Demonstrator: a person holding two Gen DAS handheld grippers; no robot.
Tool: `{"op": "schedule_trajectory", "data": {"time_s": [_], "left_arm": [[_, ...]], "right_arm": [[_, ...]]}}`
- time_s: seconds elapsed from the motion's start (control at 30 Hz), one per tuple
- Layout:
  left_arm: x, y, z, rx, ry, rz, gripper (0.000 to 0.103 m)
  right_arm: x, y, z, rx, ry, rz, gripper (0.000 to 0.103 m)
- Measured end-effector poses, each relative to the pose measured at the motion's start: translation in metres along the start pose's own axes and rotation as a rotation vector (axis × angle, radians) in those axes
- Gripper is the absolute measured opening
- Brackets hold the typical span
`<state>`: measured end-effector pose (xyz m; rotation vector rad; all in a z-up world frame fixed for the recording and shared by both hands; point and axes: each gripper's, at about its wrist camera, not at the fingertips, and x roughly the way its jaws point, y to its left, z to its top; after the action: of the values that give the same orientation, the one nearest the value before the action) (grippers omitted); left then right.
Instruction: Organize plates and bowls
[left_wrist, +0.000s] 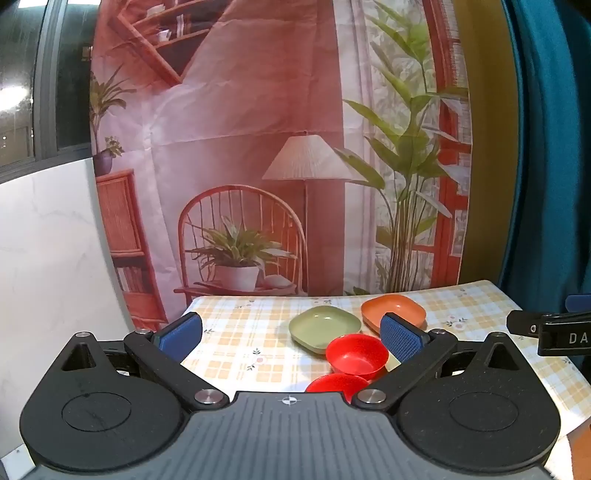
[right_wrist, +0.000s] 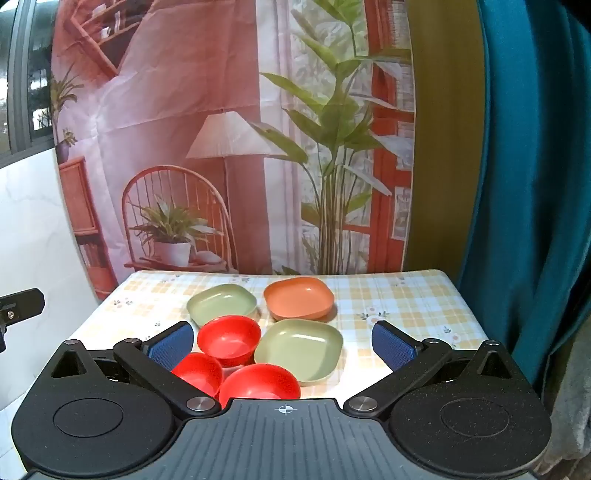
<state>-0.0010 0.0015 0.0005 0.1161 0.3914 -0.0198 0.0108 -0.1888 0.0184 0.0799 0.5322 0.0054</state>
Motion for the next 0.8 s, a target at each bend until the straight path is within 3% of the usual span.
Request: {"op": "schedule_trajectory", "data": {"time_s": [0.8], "left_arm": [[0.0, 0.0001, -0.0008, 0.003, 0.003, -0.004, 0.103]], "right_arm": [[-0.0016, 0.0, 0.0018, 0.007, -0.008, -0.011, 0.103]]}}
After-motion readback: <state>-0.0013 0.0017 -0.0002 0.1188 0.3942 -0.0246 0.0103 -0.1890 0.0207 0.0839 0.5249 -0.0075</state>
